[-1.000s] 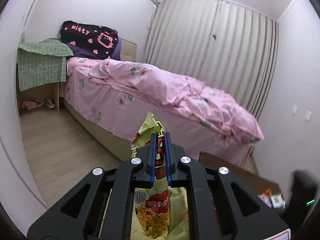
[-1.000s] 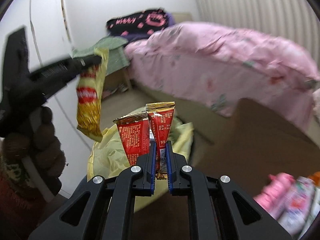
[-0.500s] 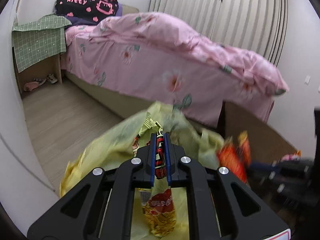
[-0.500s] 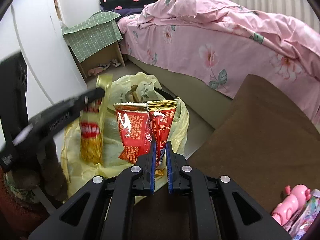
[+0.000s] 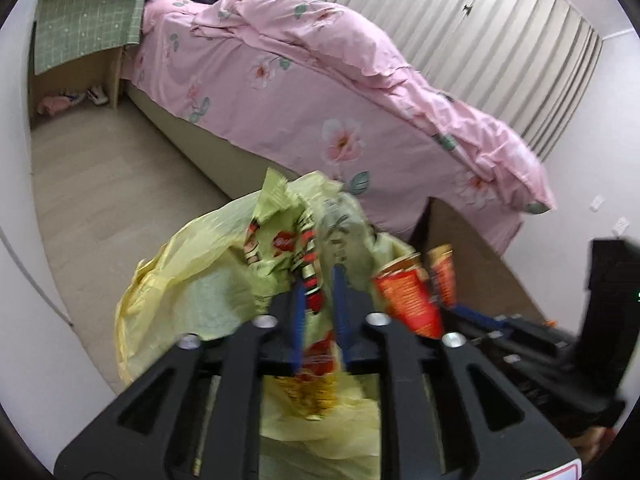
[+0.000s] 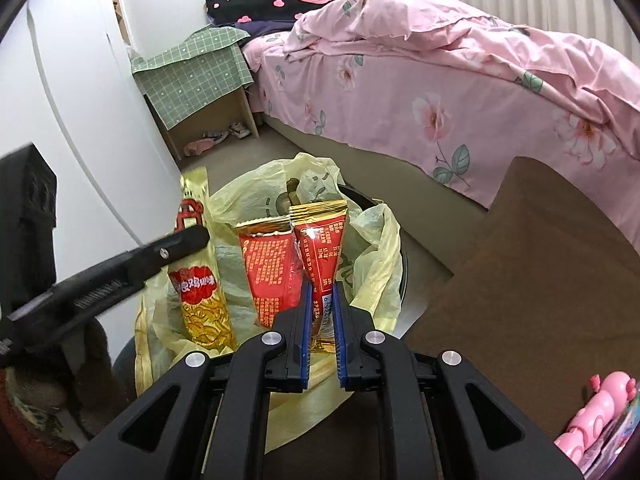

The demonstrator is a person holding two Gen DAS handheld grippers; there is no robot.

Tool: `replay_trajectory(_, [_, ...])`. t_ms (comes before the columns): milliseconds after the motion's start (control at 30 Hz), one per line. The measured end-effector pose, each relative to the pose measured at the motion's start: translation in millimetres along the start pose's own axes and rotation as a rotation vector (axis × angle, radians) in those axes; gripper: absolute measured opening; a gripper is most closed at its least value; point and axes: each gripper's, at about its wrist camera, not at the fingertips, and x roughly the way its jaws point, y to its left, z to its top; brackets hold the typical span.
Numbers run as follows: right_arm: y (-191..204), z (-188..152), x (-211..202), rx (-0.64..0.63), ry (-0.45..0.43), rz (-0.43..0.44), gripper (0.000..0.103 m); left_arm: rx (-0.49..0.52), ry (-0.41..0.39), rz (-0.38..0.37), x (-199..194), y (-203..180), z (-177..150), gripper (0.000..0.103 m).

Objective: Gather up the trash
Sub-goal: 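Lower both tools into the yellow bag and open them to drop the wrappers, then move both tools back over the table toward the remaining trash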

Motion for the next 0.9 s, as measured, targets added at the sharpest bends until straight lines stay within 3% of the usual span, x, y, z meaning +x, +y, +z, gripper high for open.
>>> replay_trajectory(33, [-1, -1, -2, 0.001, -0.005, 0.007, 0.03, -0.004, -0.004, -0.006, -3, -1, 2, 0.035])
replay_trajectory(100, [0, -3, -8, -0.003, -0.027, 0.014, 0.038, -0.003, -0.014, -0.033, -12, -6, 8, 0.043])
replay_trajectory(300, [-3, -10, -41, 0.006, -0.074, -0.034, 0.039, 0.007, -0.072, -0.055, -35, -19, 23, 0.052])
replay_trajectory(467, [-12, -15, -68, 0.036, -0.108, -0.041, 0.047, -0.003, -0.105, -0.024, -47, -23, 27, 0.056])
replay_trajectory(700, [-4, 8, -48, 0.021, -0.086, -0.056, 0.049, 0.01, -0.114, 0.013, -65, -28, 25, 0.056])
replay_trajectory(867, [-8, 25, -44, 0.09, -0.185, -0.016, 0.056, -0.008, -0.149, 0.004, -75, -27, 26, 0.058])
replay_trajectory(900, [-3, 30, -27, 0.039, -0.135, -0.046, 0.056, -0.02, -0.154, 0.001, -75, -26, 26, 0.059])
